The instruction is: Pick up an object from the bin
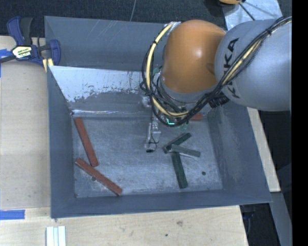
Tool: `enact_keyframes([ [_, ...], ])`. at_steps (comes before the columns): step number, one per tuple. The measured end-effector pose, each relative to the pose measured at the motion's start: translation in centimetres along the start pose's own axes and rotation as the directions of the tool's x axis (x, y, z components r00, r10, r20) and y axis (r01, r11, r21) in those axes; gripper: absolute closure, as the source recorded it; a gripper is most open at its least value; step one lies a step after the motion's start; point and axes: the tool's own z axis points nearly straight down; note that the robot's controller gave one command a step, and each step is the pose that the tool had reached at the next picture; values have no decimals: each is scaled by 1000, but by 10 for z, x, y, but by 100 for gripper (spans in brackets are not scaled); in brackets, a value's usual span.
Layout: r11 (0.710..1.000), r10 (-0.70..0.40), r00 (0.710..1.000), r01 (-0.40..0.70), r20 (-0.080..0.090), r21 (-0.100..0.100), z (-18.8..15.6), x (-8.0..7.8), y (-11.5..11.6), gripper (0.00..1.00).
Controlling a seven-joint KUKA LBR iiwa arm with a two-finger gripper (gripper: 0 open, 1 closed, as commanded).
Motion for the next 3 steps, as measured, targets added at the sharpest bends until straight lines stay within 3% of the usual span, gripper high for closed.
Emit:
enact_keyframes([
  [1,1000,2,1000,-2,8,-1,-4,-2,0,0],
  [2,999,-39,999,39,11,-1,12,-28,-44,0],
  [3,1000,-18,1000,18,8,3,20,-35,-76,0],
])
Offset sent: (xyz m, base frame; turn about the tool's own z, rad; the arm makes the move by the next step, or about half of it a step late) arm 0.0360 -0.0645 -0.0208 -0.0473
